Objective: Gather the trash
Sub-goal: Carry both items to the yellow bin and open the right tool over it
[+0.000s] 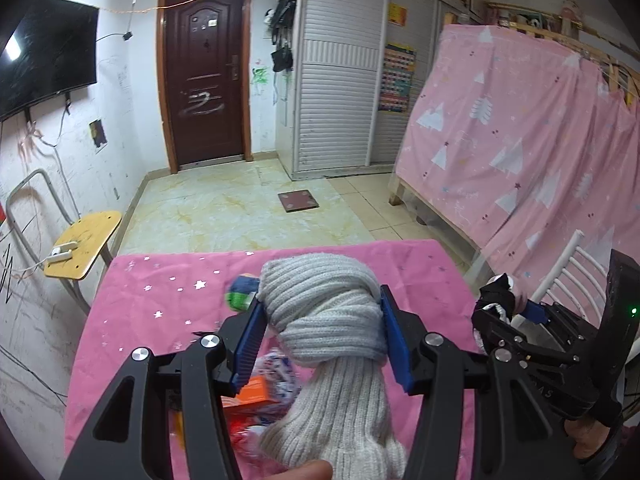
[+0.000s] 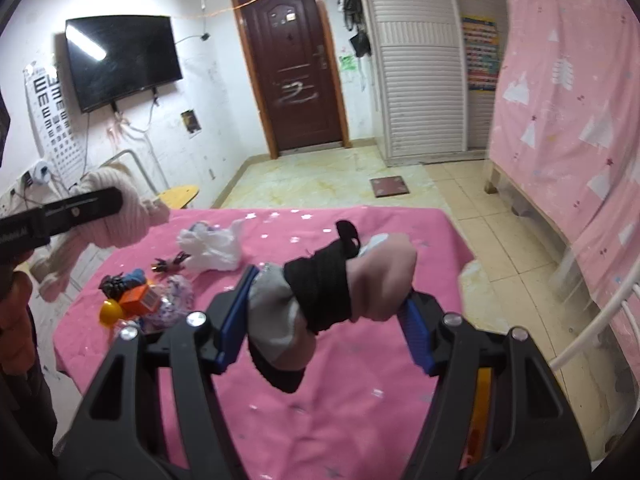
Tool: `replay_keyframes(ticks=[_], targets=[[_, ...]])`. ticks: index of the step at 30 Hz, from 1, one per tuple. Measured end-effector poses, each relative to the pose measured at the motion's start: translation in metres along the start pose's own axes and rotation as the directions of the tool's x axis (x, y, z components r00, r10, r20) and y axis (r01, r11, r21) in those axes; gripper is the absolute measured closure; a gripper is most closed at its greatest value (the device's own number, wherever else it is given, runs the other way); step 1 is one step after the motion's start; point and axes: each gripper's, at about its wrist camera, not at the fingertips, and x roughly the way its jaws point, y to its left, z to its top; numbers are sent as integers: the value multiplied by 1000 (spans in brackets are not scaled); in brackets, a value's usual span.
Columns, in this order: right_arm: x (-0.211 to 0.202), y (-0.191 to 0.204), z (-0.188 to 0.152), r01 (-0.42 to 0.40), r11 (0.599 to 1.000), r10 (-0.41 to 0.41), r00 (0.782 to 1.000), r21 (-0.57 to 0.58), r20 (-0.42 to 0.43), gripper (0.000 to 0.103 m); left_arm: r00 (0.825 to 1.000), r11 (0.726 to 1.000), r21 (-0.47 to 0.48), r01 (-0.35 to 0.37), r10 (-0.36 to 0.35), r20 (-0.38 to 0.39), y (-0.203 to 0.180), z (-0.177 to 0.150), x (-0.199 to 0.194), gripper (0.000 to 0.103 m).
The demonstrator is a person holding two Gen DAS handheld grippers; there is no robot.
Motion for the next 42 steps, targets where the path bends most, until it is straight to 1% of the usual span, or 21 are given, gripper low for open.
replay_keyframes(ticks=[7,12,19,22,27,29,32,36,37,38,39,42], targets=[[-29,-49,-15,71,995,-73,997,66,28,39,999,998,44,41,-40,-18,-42,-1,9,56],[-46,-80,-26,119,986,-124,992,113,31,39,997,995,73,70,-68,-34,-72,-3,15,56],[-60,-113,-44,168,973,-173,985,160,20,39,993,988,115,105,-98,-59,-110,-9,23,56],[-59,-125,-53,183,968,-185,983,169,-2,38,991,983,134,122,-114,-68,-128,-11,24,56],[-57,-143,-66,187,963,-185,982,193,-28,38,987,978,149,149,-139,-76,-153,-11,29,56],[-57,-149,-68,183,963,-180,983,196,-36,35,985,975,154,163,-152,-83,-165,-10,31,56],[-52,-155,-74,175,963,-167,984,205,-54,34,982,972,150,180,-168,-93,-179,-12,35,56],[-47,-159,-79,163,963,-150,986,213,-77,31,972,967,135,218,-203,-119,-197,-15,46,56],[-47,-160,-81,158,963,-144,986,217,-79,29,969,964,134,228,-211,-128,-201,-16,49,56],[-47,-161,-82,154,964,-139,987,219,-79,24,966,962,136,237,-218,-138,-207,-18,52,56],[-47,-161,-83,151,963,-137,988,222,-78,23,964,960,138,245,-225,-144,-212,-20,54,56],[-51,-168,-85,150,960,-137,988,236,-71,23,955,953,136,271,-249,-162,-227,-24,62,56]])
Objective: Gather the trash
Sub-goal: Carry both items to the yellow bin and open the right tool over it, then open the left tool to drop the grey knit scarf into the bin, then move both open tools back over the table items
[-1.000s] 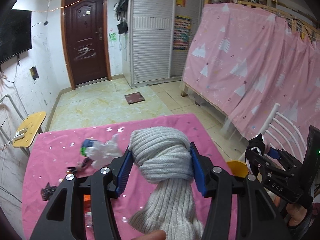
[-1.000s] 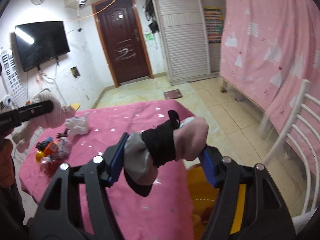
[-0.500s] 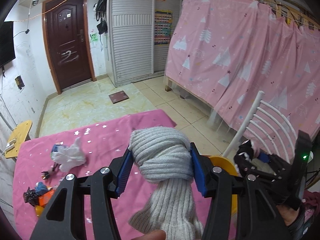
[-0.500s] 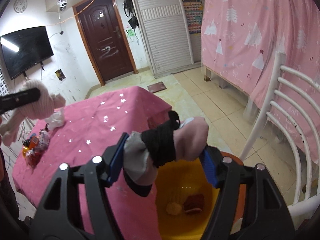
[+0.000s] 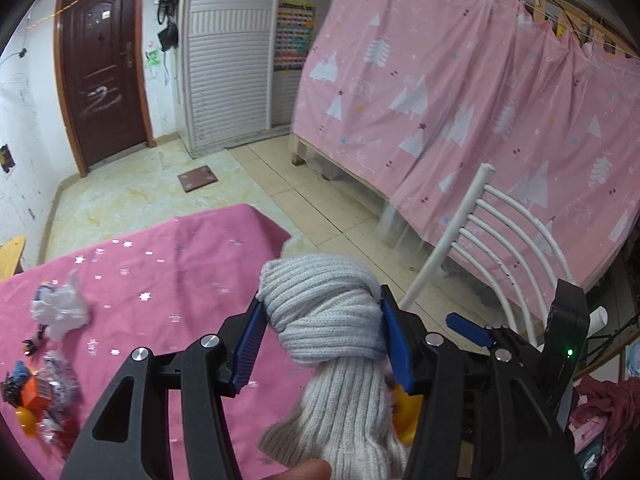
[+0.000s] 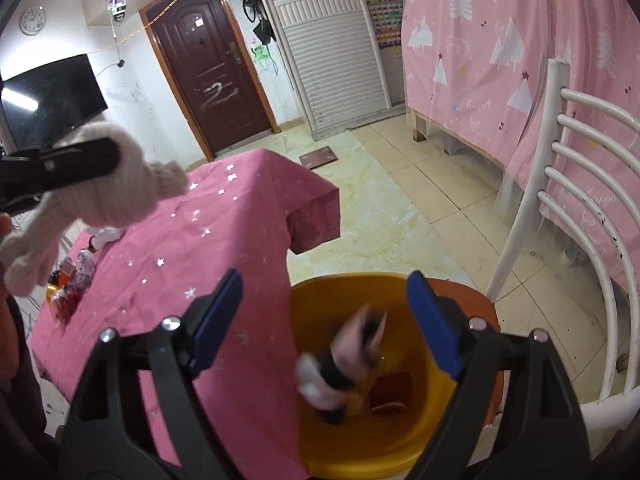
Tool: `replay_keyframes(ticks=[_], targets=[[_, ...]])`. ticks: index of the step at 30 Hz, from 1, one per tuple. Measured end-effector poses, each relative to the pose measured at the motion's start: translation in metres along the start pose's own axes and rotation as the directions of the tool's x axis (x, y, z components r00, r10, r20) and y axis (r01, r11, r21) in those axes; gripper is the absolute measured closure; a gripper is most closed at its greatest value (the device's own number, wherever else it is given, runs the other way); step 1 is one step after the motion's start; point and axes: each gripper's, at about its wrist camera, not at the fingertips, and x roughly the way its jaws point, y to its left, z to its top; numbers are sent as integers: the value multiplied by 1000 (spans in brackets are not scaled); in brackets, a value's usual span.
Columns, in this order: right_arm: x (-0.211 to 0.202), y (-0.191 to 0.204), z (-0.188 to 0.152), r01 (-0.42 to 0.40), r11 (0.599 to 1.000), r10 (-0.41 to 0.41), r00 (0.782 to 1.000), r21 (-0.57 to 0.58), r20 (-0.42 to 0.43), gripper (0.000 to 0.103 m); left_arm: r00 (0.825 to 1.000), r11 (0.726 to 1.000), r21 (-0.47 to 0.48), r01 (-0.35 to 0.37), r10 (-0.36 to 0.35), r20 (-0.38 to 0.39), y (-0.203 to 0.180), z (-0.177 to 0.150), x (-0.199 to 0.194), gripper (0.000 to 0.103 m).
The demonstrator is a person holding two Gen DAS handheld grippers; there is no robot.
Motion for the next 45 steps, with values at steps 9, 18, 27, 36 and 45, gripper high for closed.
replay_keyframes(ticks=[9,18,27,36,45], targets=[[-19,-42,0,32,995,-37,998,99,46,22,994,996,-3,87,-87,-60,-34,-5,32,52],[-25,-44,0,17,994,-25,997,109,70,22,995,996,0,85,-84,-53,-51,-3,34,50],[-20,-14,5,-7,999,4,998,50,64,22,996,996,-26,87,-88,-15,-27,-2,12,50],[-7,43,20,-32,998,34,999,-44,41,22,996,993,-90,81,-78,44,27,2,-23,50],[18,120,32,-90,983,91,996,-162,-2,22,996,986,-166,-18,32,85,106,-5,-63,50]])
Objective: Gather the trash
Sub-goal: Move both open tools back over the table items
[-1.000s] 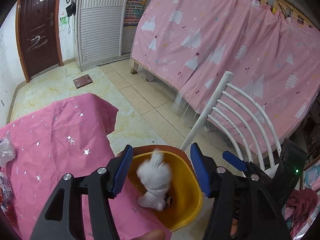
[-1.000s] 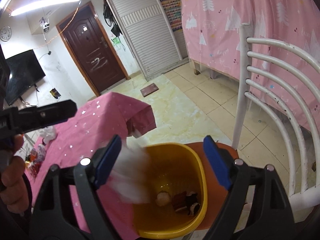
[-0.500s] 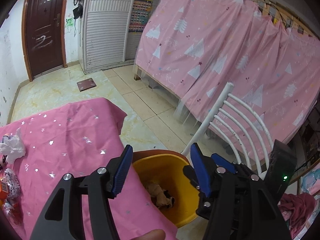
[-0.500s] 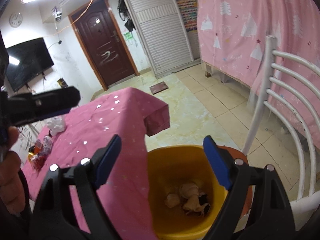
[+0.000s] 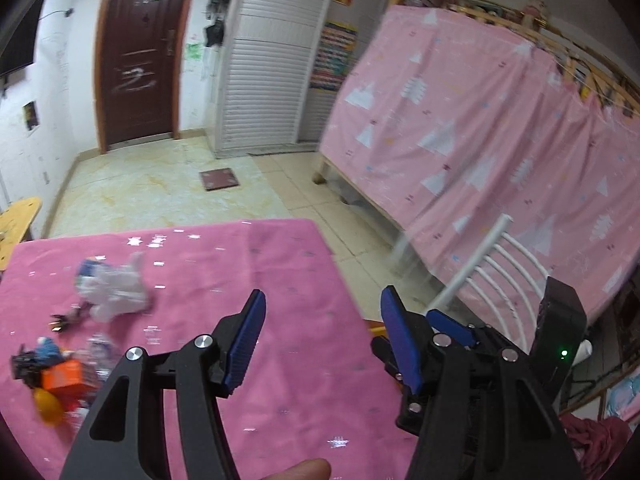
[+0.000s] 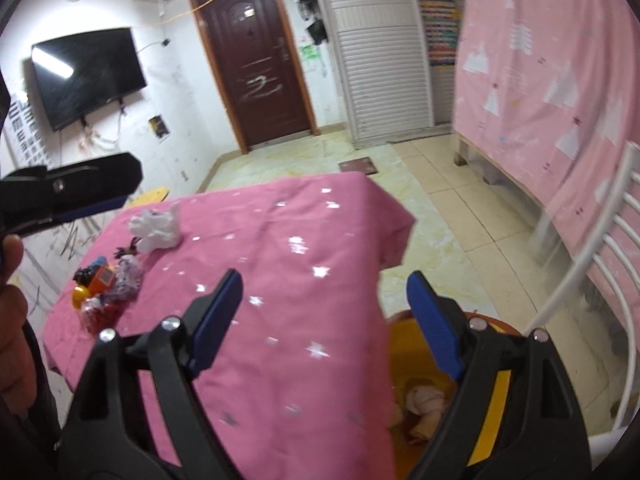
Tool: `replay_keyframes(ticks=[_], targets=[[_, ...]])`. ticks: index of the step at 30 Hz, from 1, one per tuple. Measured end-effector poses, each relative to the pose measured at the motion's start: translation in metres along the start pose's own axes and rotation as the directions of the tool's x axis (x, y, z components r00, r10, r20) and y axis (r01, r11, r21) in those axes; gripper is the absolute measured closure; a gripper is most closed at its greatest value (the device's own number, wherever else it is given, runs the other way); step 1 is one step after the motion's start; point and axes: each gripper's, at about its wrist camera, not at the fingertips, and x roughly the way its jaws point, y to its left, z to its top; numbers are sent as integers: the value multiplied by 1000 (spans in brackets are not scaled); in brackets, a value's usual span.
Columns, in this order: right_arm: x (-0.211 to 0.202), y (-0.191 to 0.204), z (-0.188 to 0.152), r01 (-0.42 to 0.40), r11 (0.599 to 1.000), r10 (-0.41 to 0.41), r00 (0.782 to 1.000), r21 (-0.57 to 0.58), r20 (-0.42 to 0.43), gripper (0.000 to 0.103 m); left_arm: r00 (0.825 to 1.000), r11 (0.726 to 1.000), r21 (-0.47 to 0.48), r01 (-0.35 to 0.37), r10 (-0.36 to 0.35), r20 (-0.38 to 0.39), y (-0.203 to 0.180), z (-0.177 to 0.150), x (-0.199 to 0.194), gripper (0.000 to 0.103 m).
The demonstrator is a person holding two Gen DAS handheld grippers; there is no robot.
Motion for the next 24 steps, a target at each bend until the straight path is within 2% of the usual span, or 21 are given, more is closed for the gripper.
replay_keyframes(ticks=[11,24], targets=[[35,70,15,-66,991,60,997,-113,-52,22,991,989,-85,-119,123,43,96,7,-34,49],[82,139,29,-129,971,106,987,-200,-122,22,972,965,-135,-227,232,26,192,-9,-58,46]])
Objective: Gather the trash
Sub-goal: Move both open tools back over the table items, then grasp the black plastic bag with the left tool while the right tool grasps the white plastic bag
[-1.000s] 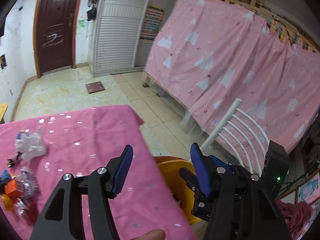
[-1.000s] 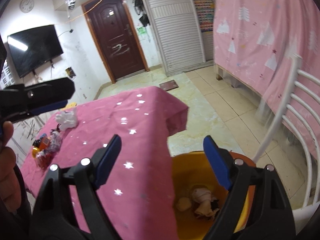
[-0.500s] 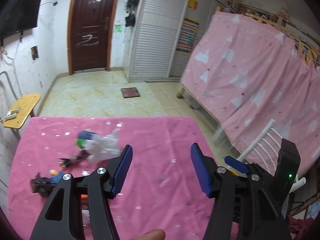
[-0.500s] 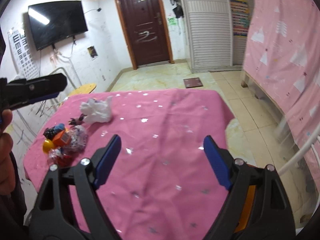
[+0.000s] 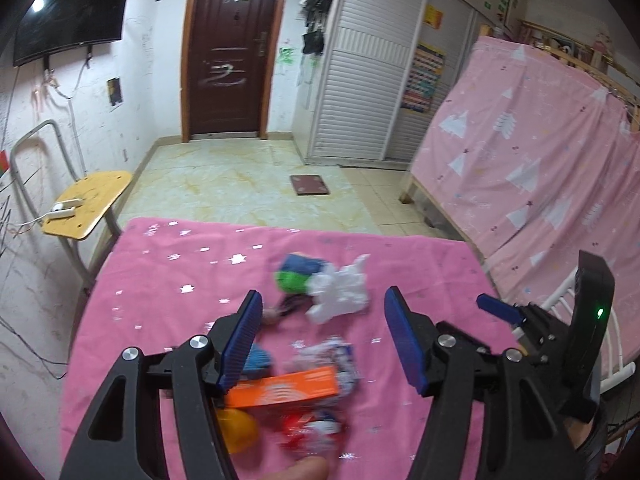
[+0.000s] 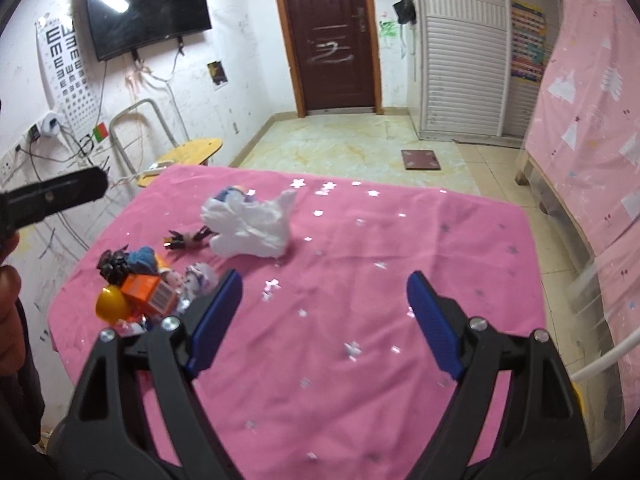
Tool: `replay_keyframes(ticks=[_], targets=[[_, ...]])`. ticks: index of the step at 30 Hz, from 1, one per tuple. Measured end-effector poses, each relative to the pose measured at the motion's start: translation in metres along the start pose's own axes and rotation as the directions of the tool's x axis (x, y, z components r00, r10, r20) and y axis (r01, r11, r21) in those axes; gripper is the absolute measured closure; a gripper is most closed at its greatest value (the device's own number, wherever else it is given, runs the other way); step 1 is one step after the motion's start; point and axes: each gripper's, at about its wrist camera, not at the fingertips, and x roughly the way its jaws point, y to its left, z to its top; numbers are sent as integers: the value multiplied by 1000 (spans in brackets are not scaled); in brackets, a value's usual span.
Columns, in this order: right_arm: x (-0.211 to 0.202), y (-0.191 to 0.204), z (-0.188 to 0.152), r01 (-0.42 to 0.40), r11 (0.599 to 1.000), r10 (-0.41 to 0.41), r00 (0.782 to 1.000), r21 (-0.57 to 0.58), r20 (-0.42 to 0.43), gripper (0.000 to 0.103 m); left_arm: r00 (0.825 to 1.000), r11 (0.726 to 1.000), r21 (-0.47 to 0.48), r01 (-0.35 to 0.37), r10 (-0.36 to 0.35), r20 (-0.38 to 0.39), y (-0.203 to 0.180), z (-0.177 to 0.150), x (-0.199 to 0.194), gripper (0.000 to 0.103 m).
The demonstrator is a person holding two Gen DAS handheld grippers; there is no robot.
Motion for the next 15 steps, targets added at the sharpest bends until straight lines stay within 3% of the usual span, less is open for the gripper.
replay_keyframes(ticks=[7,15], targets=[[30,26,13,-30,999,28,999,-43,-36,22,997,996,-49,-69,68,-31,56,-8,6,46],[51,41,24,-42,997,38,997,-64,-61,22,992,995,-45,-87,82,-97,90,-32,21,46]])
